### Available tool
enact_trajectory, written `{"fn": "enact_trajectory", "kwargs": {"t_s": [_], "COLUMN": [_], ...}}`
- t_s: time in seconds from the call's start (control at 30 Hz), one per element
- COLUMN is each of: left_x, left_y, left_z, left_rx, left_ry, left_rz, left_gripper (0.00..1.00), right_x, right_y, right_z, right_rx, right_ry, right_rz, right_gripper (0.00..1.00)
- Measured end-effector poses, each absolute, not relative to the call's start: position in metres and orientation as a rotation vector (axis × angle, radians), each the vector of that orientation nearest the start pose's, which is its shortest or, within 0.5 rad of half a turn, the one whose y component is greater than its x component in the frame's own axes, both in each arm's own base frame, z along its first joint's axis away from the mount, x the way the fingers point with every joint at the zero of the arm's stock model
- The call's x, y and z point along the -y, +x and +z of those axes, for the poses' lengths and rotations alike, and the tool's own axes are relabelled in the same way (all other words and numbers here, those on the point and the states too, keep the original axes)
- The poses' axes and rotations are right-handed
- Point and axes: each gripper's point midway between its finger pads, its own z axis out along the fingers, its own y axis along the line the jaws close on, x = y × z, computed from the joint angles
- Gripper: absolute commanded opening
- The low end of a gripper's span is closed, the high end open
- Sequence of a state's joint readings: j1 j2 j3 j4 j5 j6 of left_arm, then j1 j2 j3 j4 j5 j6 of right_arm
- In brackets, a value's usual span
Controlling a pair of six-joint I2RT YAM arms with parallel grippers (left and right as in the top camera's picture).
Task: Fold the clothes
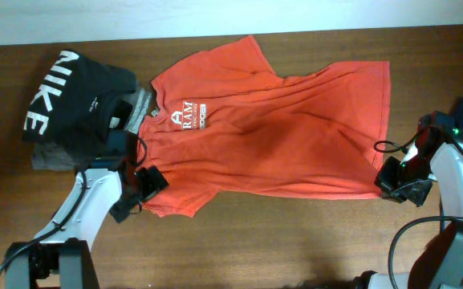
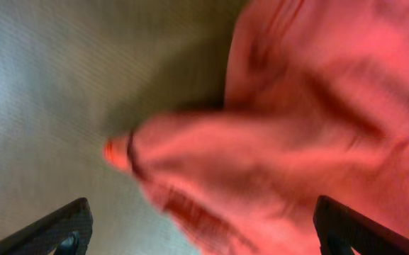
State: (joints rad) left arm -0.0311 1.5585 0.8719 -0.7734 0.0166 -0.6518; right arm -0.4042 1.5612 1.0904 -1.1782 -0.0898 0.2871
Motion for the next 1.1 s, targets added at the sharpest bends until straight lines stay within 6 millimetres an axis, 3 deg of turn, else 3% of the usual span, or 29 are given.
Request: {"fn": "enact_trajectory", "kwargs": {"t_s": [0.03,0.13,0.17,0.37,0.4,0.47,0.57,0.63,0.73,0.93,0.97,1.03,1.1], "left_x": [0.009,0.003,0.002,-0.003,-0.003,-0.003,-0.003,-0.004,-0.004,-0.004,-0.004,-0.004,-0.004], "left_y": [0.276,0.286,0.287,0.264,0.263,0.259,0.246,0.227,0.21,0.221,0.224,0.226,0.227], "left_z": [0.025,0.025,0.024,-0.001,-0.002,-0.002,-0.001,0.002,0.016,0.061,0.07,0.082,0.092], "left_rx": [-2.877,-2.833,-2.833,-2.963,-2.968,-2.984,-3.03,-3.099,-3.14,-3.002,-2.964,-2.912,-2.871], "left_ry": [-0.923,-0.902,-0.898,-0.924,-0.927,-0.93,-0.938,-0.956,-0.967,-0.932,-0.922,-0.908,-0.897], "left_rz": [-0.077,-0.044,-0.031,0.075,0.077,0.087,0.113,0.155,0.182,0.095,0.074,0.044,0.022], "left_gripper": [0.92,0.65,0.51,0.2,0.1,0.01,0.0,0.0,0.0,0.0,0.0,0.0,0.0], "right_x": [0.082,0.082,0.082,0.082,0.082,0.082,0.083,0.084,0.089,0.101,0.102,0.103,0.104], "right_y": [0.231,0.231,0.231,0.231,0.231,0.231,0.233,0.234,0.233,0.234,0.234,0.233,0.229], "right_z": [0.075,0.075,0.075,0.075,0.075,0.075,0.075,0.075,0.075,0.074,0.074,0.074,0.07], "right_rx": [-3.017,-3.014,-3.015,-3.015,-3.015,-3.014,-3.01,-3.006,-3.002,-2.986,-2.984,-2.984,-2.99], "right_ry": [1.093,1.092,1.092,1.092,1.092,1.092,1.088,1.086,1.084,1.08,1.084,1.085,1.109], "right_rz": [0.151,0.151,0.151,0.151,0.151,0.151,0.15,0.144,0.093,-0.001,-0.015,-0.029,-0.048], "right_gripper": [0.04,0.04,0.04,0.04,0.04,0.04,0.04,0.04,0.05,0.08,0.15,0.5,0.62]}}
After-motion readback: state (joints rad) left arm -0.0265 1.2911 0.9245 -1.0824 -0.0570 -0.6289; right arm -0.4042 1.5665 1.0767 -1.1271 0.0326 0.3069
